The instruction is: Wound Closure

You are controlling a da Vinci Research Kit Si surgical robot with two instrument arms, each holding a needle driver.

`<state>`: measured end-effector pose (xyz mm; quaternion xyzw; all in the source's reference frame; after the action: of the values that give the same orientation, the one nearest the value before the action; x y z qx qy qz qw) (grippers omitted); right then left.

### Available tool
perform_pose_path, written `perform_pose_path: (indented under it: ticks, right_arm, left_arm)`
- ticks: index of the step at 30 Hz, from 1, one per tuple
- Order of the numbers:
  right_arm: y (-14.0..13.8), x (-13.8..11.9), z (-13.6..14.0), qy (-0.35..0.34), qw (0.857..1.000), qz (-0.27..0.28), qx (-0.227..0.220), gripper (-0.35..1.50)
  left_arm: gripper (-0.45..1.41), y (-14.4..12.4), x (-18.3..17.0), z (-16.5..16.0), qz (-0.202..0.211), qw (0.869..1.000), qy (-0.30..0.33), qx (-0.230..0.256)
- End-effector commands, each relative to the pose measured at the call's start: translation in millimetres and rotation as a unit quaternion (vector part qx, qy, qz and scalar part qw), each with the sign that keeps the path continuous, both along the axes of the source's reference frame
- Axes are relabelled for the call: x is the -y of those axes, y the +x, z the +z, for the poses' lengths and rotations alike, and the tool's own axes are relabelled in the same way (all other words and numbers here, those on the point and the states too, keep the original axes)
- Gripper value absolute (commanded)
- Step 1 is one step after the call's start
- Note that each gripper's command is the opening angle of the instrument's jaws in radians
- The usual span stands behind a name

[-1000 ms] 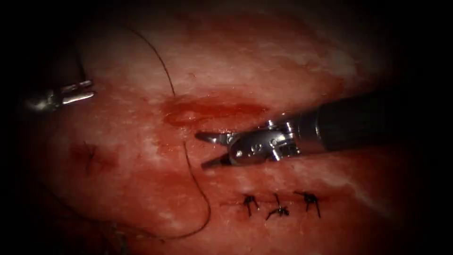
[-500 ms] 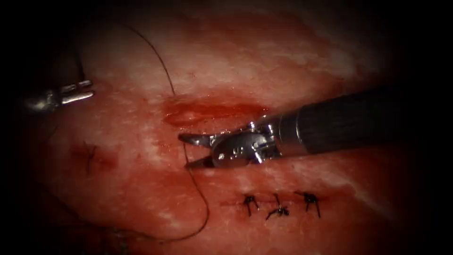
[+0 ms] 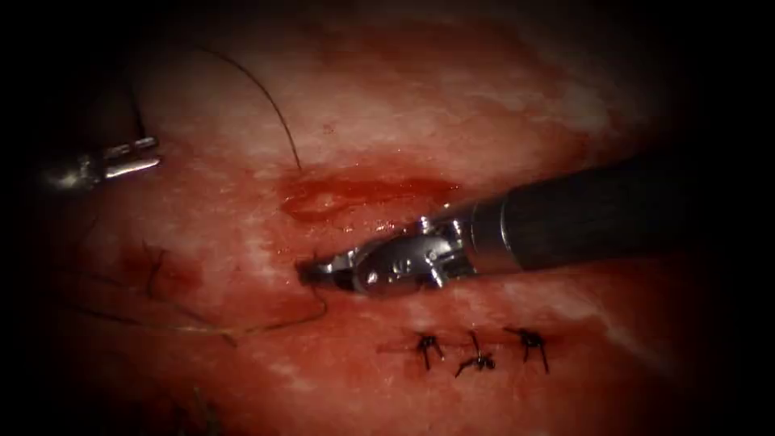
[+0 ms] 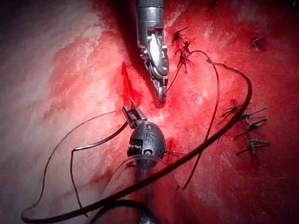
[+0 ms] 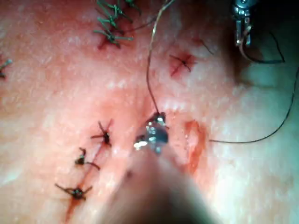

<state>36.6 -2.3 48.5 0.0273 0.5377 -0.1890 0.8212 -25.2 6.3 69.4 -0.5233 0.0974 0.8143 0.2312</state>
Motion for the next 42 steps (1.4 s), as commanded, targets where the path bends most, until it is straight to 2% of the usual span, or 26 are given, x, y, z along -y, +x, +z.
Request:
perform_pose_path:
  ticks: [1, 3, 6, 15, 21, 22, 23, 24, 25, 28, 29, 33, 42]
  right_arm:
    - [0.2, 1.7, -0.5, 0.006, 1.0, -0.006, 0.002, -0.35]
    - [0.0, 2.8, -1.4, 0.011, 1.0, -0.011, 0.006, -0.35]
    - [0.1, 5.1, -4.8, 0.024, 0.999, -0.024, 0.007, -0.35]
    - [1.4, 8.8, -14.0, 0.064, 0.995, -0.076, -0.007, -0.35]
    - [1.7, 10.4, -17.4, 0.094, 0.989, -0.109, -0.033, -0.35]
    - [1.7, 10.1, -17.6, 0.09, 0.99, -0.101, -0.035, -0.35]
    - [1.7, 9.7, -17.5, 0.082, 0.992, -0.085, -0.034, -0.13]
    - [1.7, 9.1, -17.4, 0.075, 0.994, -0.069, -0.033, 0.17]
    - [1.5, 8.3, -17.0, 0.069, 0.996, -0.047, -0.031, 0.63]
    - [0.9, 6.0, -15.6, 0.057, 0.998, 0.006, -0.022, 1.18]
    - [0.7, 5.4, -15.1, 0.053, 0.998, 0.02, -0.015, 1.27]
    - [-0.3, 3.0, -12.5, 0.049, 0.997, 0.06, 0.008, 1.37]
    - [-0.2, 0.5, -6.0, 0.025, 0.993, 0.107, 0.034, 1.3]
  left_arm:
    - [-0.45, -0.5, 0.8, 0.6, 0.001, 1.0, 0.002, 0.0]
    - [-0.45, -0.5, 0.8, 0.6, 0.001, 1.0, 0.002, 0.0]
    - [-0.45, -0.4, 0.8, 0.6, 0.001, 1.0, 0.002, 0.001]
    - [-0.45, -0.4, 0.8, 0.6, 0.001, 1.0, 0.002, 0.0]
    - [-0.45, -0.3, 0.8, 0.7, 0.001, 1.0, 0.002, 0.001]
    - [-0.45, -0.3, 0.8, 0.7, 0.001, 1.0, 0.002, 0.001]
    - [-0.45, -0.3, 0.8, 0.7, 0.001, 1.0, 0.002, 0.001]
    - [-0.45, -0.3, 0.8, 0.7, 0.001, 1.0, 0.002, 0.001]
    - [-0.45, -0.2, 0.8, 0.7, 0.001, 1.0, 0.002, 0.001]
    - [-0.45, -0.2, 0.8, 0.7, 0.001, 1.0, 0.002, 0.001]
    - [-0.45, -0.3, 0.8, 0.7, 0.001, 1.0, 0.002, 0.001]
    - [-0.45, -0.3, 0.8, 0.7, 0.001, 1.0, 0.002, 0.001]
    - [-0.45, -0.4, 0.9, 0.7, 0.001, 1.0, 0.001, 0.0]
